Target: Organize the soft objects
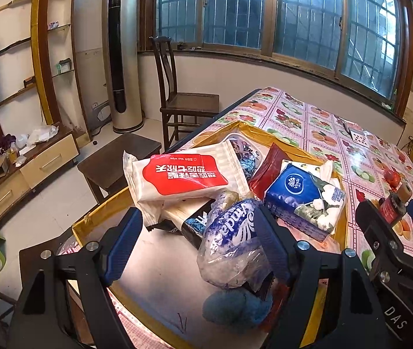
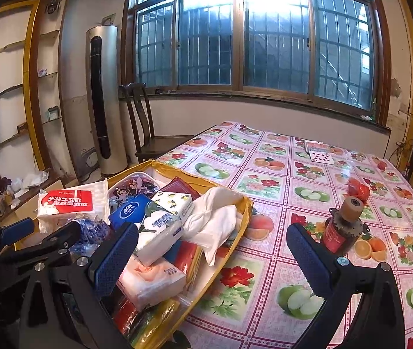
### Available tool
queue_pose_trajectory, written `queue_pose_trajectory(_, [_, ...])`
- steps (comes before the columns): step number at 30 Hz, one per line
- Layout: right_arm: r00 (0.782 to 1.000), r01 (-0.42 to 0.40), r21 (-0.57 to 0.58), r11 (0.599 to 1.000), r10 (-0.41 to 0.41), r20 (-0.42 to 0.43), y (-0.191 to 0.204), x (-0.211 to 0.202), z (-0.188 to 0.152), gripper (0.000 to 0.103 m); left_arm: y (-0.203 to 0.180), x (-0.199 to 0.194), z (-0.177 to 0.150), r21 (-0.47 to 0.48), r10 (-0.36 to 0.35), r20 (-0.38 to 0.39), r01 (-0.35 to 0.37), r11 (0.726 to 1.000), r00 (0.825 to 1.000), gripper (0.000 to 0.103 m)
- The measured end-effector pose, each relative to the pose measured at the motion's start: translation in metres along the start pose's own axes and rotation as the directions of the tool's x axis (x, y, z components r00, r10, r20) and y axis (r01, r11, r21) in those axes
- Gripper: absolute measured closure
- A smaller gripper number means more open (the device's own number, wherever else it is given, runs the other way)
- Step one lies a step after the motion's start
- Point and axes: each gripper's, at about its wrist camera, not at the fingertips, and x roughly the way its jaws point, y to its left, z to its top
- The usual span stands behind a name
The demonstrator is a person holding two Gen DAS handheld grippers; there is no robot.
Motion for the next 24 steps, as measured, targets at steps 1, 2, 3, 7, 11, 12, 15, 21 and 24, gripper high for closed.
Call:
queue_pose_trajectory(1, [1.000, -0.002, 0.003, 1.000, 0.002, -0.001, -0.0010, 0.0002, -0.0001, 0.000, -0.0011, -0.0007, 0.0003, 0.007, 0.000, 0.004, 0.000, 1.000, 1.000, 0.024])
queue_pose_trajectory(2, [1.000, -0.003, 0.006, 1.000, 0.003, -0.002, -0.0017, 0.0005, -0.0002, 0.000, -0.0018, -0.0010, 0.0007, 0.015, 0.001, 0.008, -0.001, 1.000, 1.000, 0.024])
queue_pose_trajectory(3, [1.000, -0.004, 0.008, 1.000, 0.004, -0.003, -0.0022, 0.0007, -0.0003, 0.000, -0.0026, -0.0010, 0.0009, 0.019, 0.002, 0.009, -0.002, 1.000, 1.000, 0.024])
queue_pose_trajectory(7, [1.000, -0.007, 0.013, 1.000, 0.007, 0.001, -0.0039, 0.0006, -0.0002, 0.000, -0.0040, -0.0001, 0.0019, 0.022, -0.004, 0.014, 0.003, 1.000, 1.000, 0.024])
queue_pose_trajectory(11, [1.000, -0.010, 0.017, 1.000, 0.010, 0.002, -0.0046, 0.0012, 0.0001, 0.000, -0.0040, -0.0003, 0.0017, 0.025, -0.009, 0.020, 0.009, 1.000, 1.000, 0.024])
queue_pose_trajectory(12, [1.000, -0.011, 0.018, 1.000, 0.011, 0.001, -0.0049, 0.0016, 0.0000, 0.000, -0.0040, -0.0005, 0.0018, 0.028, -0.011, 0.022, 0.011, 1.000, 1.000, 0.024])
queue_pose_trajectory(15, [1.000, -0.012, 0.024, 1.000, 0.012, -0.001, -0.0062, 0.0031, -0.0002, 0.000, -0.0053, -0.0011, 0.0017, 0.041, -0.011, 0.023, 0.010, 0.999, 1.000, 0.024])
queue_pose_trajectory(21, [1.000, -0.011, 0.031, 0.999, 0.010, 0.005, -0.0083, 0.0023, -0.0004, 0.000, -0.0064, -0.0026, 0.0019, 0.046, -0.029, 0.026, 0.028, 0.999, 0.999, 0.024])
queue_pose_trajectory(24, [1.000, -0.011, 0.034, 0.999, 0.011, 0.006, -0.0093, 0.0020, -0.0004, 0.000, -0.0060, -0.0041, 0.0029, 0.051, -0.049, 0.034, 0.047, 0.998, 0.998, 0.024])
